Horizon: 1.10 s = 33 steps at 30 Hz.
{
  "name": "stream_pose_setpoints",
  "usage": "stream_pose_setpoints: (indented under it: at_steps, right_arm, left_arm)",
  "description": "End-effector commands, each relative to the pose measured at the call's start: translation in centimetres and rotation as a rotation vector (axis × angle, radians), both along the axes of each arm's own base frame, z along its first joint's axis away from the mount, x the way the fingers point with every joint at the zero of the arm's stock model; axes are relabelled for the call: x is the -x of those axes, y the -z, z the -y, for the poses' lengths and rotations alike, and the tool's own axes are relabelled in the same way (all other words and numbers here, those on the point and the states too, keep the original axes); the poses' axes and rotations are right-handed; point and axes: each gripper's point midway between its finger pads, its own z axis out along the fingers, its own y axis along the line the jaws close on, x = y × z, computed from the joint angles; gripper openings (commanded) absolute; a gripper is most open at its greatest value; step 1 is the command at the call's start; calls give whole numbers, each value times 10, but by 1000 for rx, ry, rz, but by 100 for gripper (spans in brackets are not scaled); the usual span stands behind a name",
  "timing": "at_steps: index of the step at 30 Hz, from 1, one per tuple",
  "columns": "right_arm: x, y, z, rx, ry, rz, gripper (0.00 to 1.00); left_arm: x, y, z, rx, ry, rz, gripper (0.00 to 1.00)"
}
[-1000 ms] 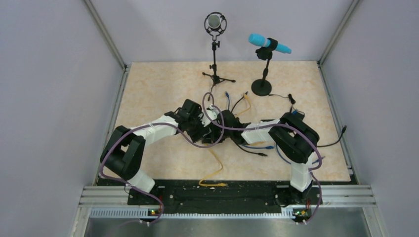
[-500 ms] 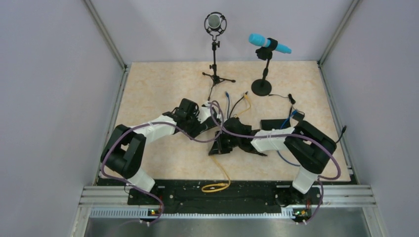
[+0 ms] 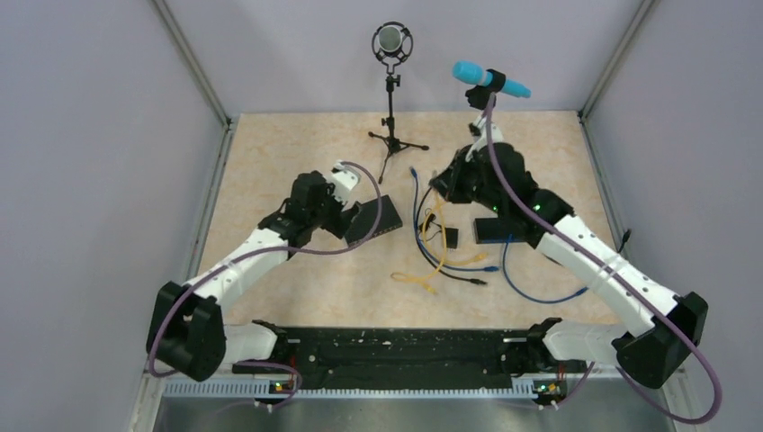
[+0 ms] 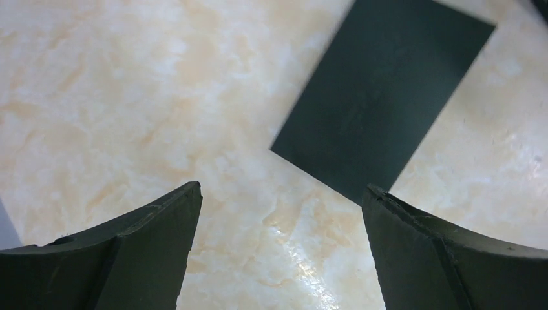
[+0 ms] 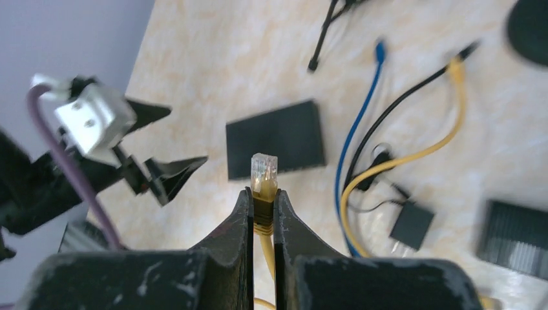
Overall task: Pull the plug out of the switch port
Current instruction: Place the connector at the center of the board.
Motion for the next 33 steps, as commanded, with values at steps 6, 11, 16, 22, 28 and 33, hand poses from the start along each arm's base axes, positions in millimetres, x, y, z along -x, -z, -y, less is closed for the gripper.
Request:
stream_pose_setpoints:
  at_steps: [6,11,16,22,28,33]
  right_arm:
    - [-48,8,51,276,102,-97,0]
    - [-79,38,24,359,6,-198,0]
    - [-131,59,39,553,147,-250,31]
    - [-109,-51,71,393,274,72,99]
    - [-48,-63,191,333,635,180,99]
    - [-19,-10,255,281,806,47,99]
  left_arm:
    - [-10,-88,-38,498,-309,131,99]
    - [6,-87,-51,554,-344,36,99]
    - [-2,-91,-52,651,-431,7,99]
    - [-11,-73,-75,699,-677,-44,99]
    - [-20,-89,-116,712,-912,93,99]
    - [-19,-90,-129,656,-975,100,99]
